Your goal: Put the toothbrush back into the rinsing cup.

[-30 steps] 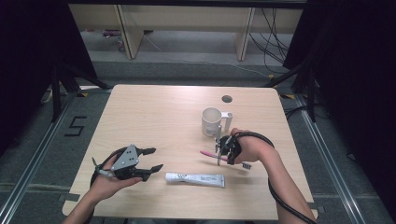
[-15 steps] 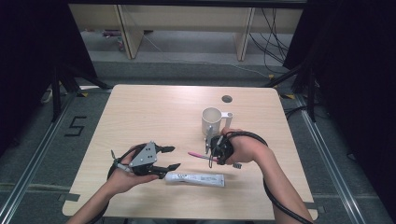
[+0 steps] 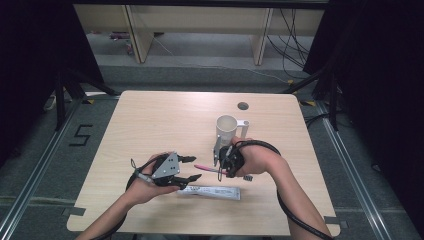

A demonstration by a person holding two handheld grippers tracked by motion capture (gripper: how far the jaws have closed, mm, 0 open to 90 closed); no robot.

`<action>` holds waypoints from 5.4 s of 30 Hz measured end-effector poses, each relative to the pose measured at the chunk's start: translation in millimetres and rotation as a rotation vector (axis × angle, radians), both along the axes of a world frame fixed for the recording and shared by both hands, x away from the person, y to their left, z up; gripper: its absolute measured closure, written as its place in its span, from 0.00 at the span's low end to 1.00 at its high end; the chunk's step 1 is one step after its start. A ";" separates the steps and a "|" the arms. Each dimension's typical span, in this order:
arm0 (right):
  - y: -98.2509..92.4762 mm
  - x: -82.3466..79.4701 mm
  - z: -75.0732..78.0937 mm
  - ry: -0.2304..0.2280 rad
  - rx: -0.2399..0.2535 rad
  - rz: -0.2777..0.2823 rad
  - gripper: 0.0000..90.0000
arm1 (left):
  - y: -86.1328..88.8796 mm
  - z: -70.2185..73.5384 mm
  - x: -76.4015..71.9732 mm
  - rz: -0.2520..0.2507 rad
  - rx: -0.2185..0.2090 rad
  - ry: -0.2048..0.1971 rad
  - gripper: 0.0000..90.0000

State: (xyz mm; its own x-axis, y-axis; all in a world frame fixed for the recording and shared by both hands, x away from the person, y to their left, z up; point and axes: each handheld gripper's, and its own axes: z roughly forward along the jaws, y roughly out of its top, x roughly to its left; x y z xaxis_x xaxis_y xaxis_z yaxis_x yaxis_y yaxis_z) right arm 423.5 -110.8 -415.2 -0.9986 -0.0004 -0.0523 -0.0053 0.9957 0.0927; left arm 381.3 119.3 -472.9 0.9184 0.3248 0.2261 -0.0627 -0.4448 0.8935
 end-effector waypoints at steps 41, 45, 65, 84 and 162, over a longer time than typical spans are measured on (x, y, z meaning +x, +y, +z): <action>14.8 -5.3 8.0 0.032 0.056 0.121 0.88 | -2.3 -15.0 10.7 -0.241 -0.028 0.085 0.88; 14.5 -4.9 10.1 0.027 0.055 0.116 0.88 | -2.2 -13.5 9.9 -0.251 -0.022 0.098 0.89; -34.2 -11.0 20.1 -0.173 0.475 -0.190 0.54 | 26.9 -16.4 11.2 -0.083 -0.126 0.082 0.89; -53.4 -39.2 -49.6 -0.107 1.094 -0.693 0.54 | 42.4 -13.5 8.8 0.068 -0.279 0.058 0.89; -33.4 -20.1 5.5 -0.365 1.134 -0.802 0.90 | 19.4 -13.4 -4.3 0.159 -0.167 0.069 0.52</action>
State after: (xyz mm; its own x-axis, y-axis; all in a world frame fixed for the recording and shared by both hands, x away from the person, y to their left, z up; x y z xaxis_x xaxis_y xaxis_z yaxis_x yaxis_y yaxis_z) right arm 403.4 -144.3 -409.7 -0.6404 0.7604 0.1081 0.3156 0.1322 0.9396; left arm 377.1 138.7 -486.3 0.8638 0.4946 0.0958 0.0599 -0.2897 0.9552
